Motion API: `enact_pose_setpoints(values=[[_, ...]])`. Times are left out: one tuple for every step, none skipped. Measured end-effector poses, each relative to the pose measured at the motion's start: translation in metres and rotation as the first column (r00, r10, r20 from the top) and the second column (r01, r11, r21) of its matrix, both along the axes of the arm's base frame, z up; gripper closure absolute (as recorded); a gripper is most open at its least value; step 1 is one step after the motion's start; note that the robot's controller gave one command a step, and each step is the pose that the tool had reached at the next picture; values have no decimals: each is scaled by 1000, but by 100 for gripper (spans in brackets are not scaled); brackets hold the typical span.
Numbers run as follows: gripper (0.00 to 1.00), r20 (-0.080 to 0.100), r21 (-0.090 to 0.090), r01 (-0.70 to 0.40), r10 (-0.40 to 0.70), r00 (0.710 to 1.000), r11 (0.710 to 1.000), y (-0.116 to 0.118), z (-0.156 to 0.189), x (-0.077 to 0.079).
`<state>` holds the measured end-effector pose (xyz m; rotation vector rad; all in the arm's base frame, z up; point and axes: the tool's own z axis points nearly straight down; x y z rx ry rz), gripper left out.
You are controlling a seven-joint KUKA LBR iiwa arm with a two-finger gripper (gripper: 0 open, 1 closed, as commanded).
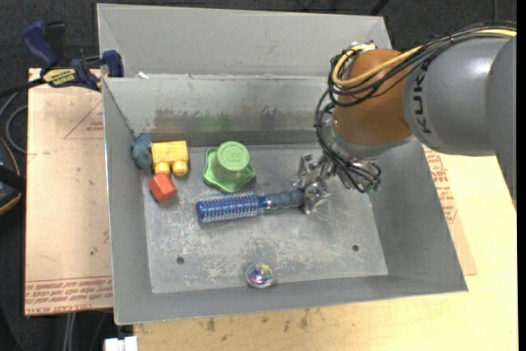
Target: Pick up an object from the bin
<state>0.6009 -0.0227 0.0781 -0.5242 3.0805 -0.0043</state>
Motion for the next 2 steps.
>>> enact_pose_setpoints(values=[[100, -3, 9, 36, -36, 999, 999, -20, -1, 3], [100, -7, 1, 94, -94, 996, 996, -16, 116, -5]])
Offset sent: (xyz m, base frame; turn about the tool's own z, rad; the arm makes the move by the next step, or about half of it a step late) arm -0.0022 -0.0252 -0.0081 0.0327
